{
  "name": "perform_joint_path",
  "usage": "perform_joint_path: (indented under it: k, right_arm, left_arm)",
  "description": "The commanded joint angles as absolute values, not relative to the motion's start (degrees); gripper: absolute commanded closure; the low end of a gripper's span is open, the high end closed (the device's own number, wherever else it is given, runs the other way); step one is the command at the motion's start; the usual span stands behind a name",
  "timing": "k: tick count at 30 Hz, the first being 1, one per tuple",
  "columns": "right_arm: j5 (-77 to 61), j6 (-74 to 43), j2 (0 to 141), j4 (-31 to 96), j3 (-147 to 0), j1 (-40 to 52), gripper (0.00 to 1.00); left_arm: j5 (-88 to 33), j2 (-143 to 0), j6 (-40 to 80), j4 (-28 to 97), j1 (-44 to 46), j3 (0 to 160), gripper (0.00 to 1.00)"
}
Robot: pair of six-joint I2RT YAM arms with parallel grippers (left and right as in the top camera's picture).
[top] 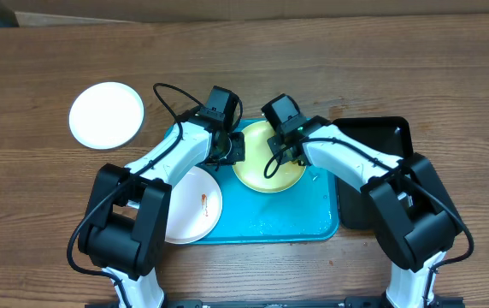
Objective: Clean dirty plates on tray and stack at the side
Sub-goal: 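Scrub the yellow plate with the sponge in the right gripper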
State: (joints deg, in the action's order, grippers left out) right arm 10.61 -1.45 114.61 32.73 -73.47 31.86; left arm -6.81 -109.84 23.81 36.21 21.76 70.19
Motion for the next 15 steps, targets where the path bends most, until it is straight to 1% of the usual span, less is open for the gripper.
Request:
perform_joint_path:
  k: [1, 4, 7, 13, 15]
  right_arm:
    - [-3.75, 0.8, 117.14, 35.62, -73.34, 31.62, 0.96]
    - [-13.65, 1.98, 116.86, 38.35, -74.91, 30.79, 0.96]
    - [-21.23, 1.74, 116.86, 38.26, -75.13, 30.57, 0.96]
    - [-23.75, -0.19, 116.68, 38.33, -75.68, 31.09, 0.96]
    - [-24.84, -0.25, 116.2, 39.72, -77.54, 29.89, 0.96]
  left_arm:
    - [-7.11, -109.38, 22.48, 36.21, 21.67, 71.42, 0.96]
    - [-7.11, -109.38, 22.24, 36.12, 21.93, 71.42, 0.96]
    - [-7.11, -109.38, 22.26, 35.86, 22.15, 71.42, 0.96]
    - [-7.11, -109.38, 22.26, 35.97, 22.13, 71.42, 0.96]
    - [-7.11, -109.38, 22.13, 36.05, 22.22, 71.42, 0.96]
